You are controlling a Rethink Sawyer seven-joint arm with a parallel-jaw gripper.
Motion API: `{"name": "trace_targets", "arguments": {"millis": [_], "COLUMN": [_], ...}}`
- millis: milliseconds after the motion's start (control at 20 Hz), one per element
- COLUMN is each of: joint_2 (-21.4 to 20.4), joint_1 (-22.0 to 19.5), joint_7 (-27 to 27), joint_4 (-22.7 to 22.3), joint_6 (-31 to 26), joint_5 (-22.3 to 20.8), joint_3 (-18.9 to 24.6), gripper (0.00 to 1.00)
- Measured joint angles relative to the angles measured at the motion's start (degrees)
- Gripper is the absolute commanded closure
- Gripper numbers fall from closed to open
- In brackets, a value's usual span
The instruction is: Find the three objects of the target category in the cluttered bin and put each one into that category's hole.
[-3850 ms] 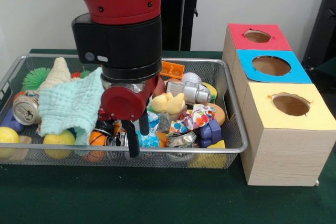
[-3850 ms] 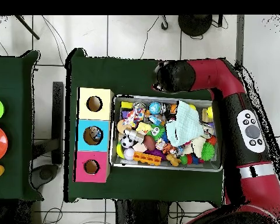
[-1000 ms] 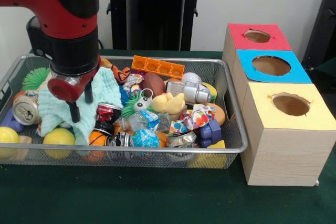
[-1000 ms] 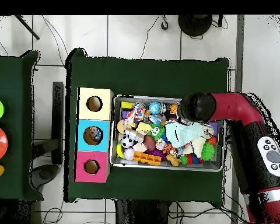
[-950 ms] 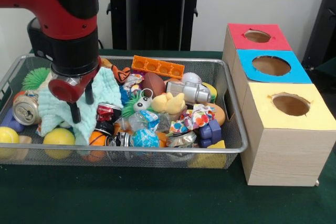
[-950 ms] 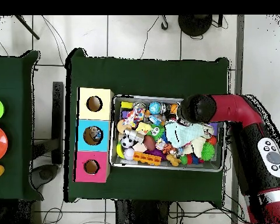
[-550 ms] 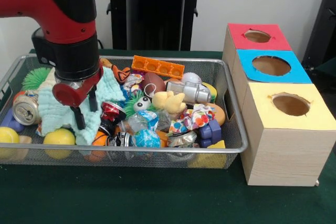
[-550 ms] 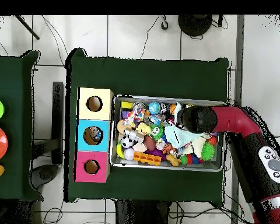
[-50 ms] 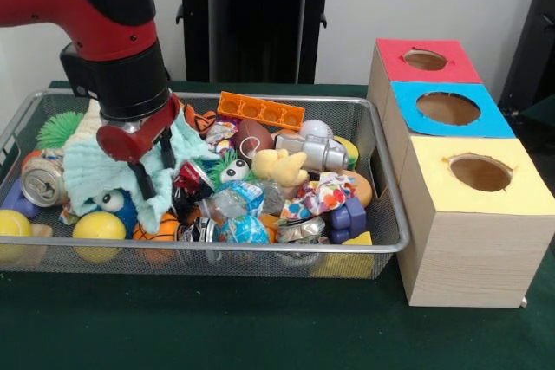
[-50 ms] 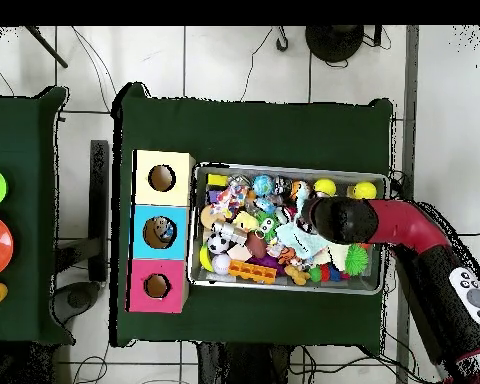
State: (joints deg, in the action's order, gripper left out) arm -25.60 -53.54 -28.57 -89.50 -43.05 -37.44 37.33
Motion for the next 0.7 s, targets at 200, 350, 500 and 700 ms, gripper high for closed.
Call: {"name": "trace_targets", "arguments": {"millis": [200,350,500,700], "joint_2": [-0.57,-1.02,-1.02,-1.02], "joint_1": [0.01,0.14,0.35,0.64], "joint_7": [0.0,0.0,0.0,0.0], "joint_4": [-1.23,-1.81,-1.81,-1.81], "joint_6": [0.0,0.0,0.0,0.0], "joint_5": [1.77,3.4,4.71,5.67], "joint_3": [0.19,0.35,0.42,0.45], "gripper": [0.0,0.0,0.0,0.0]}}
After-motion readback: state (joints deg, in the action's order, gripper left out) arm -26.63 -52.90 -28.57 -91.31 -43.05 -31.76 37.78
